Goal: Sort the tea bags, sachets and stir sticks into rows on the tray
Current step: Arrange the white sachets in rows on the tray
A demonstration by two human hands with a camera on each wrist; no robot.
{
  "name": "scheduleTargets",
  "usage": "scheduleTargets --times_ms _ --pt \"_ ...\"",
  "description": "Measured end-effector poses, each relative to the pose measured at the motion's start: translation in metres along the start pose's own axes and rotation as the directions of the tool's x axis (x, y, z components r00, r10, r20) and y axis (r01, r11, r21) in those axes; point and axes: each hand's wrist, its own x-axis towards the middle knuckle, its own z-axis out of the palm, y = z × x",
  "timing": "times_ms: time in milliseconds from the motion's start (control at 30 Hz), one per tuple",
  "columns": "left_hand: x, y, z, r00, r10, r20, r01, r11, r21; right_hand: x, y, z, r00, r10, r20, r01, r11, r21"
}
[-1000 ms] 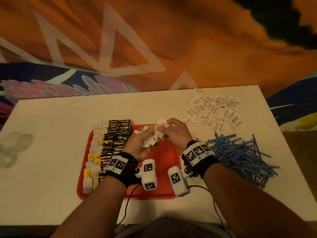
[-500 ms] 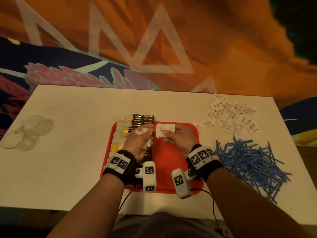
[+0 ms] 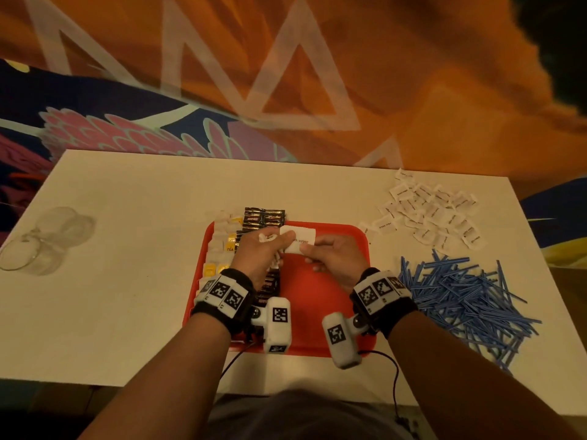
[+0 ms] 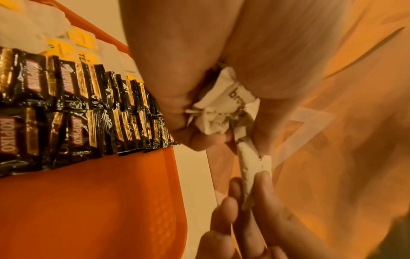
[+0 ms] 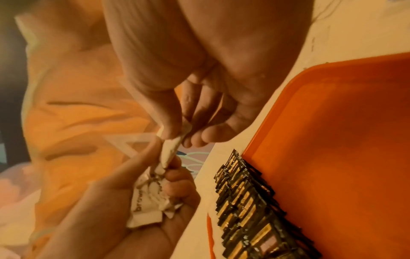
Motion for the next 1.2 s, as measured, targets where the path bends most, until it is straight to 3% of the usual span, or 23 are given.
scheduleTargets --times_ms 200,300,467,667,1000,1200 --pt "0.006 -0.007 0.002 0.981 0.005 -0.195 0.001 1.000 0.028 0.019 0.014 -0.007 1.000 0.016 -0.024 -0.018 0.995 -0.093" --pt "0.009 -0.011 -0.007 0.955 -0.068 -0.287 0.058 0.997 -0.045 0.041 0.022 -0.012 0.997 0.038 -0.073 -0.047 0.990 -0.131" --pt "0.006 -0.011 -0.038 0.938 -0.160 -0.307 0.118 0.981 -0.152 0.087 0.036 -0.017 0.981 0.081 -0.179 -0.125 0.959 -0.254" --pt "-0.004 -0.018 -0.072 0.922 -0.194 -0.334 0.149 0.976 -0.157 0.130 0.052 -0.010 0.957 0.139 -0.253 -0.246 0.852 -0.462" --pt "-0.012 -0.021 -0.093 0.909 -0.206 -0.363 0.132 0.967 -0.218 0.156 0.050 0.003 0.940 0.156 -0.304 -0.288 0.843 -0.455" --pt "-0.014 -0.024 -0.092 0.910 -0.203 -0.361 0.134 0.969 -0.205 0.157 0.050 0.004 0.936 0.146 -0.321 -0.305 0.792 -0.529"
